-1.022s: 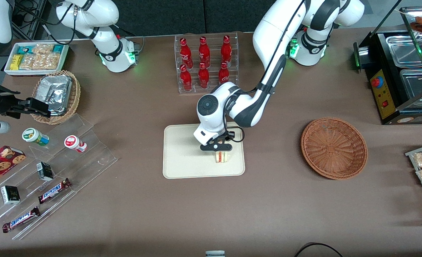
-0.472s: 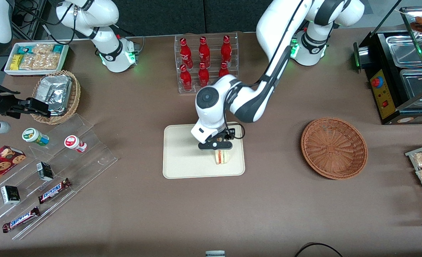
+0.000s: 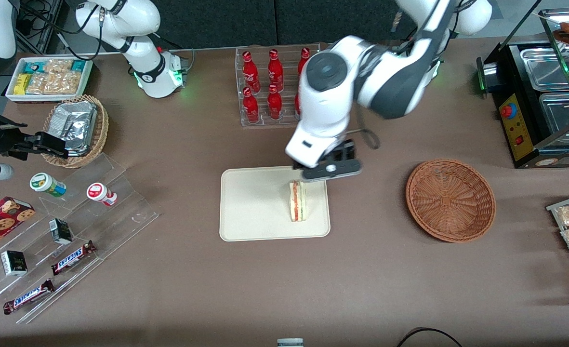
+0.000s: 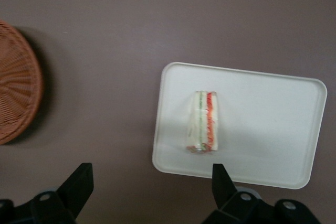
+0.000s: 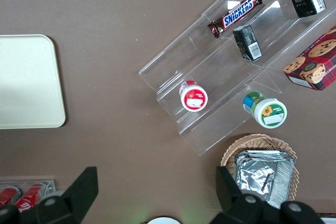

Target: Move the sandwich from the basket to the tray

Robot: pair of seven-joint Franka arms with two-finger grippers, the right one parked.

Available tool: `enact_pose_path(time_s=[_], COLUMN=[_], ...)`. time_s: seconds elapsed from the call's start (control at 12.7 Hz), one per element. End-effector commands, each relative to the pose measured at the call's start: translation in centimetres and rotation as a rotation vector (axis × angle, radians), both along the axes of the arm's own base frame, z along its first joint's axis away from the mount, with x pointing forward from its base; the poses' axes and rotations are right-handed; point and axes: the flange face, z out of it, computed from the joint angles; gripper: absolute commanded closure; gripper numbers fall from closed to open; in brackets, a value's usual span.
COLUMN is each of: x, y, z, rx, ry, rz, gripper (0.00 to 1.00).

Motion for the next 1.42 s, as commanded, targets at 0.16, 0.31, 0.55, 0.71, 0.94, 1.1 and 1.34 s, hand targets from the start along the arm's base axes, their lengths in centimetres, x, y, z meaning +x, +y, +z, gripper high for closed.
enact_pose_path(time_s=[0.16,0.31,0.55,0.71,0.94,1.1,1.34], x=[2.0,2.2,1.4,0.5,-2.3,-4.1,-4.3], y=[11.0,15.5,21.8,24.7,31.0,34.3,36.3], z=[5.4,7.6,10.4,12.1,13.5,14.1,14.2], rx=[0.004,0.009,0.007,-0.009,-0.045,-0.062,-0.05], ry=[0.031,0.055,0.118,0.118,0.132,0.132,0.133], rz=[0.137,0.077,-0.01,-0.023,-0.106,-0.072,-0.129], gripper=[0.0,0.0,0.0,0.0,0.0,0.0,0.0])
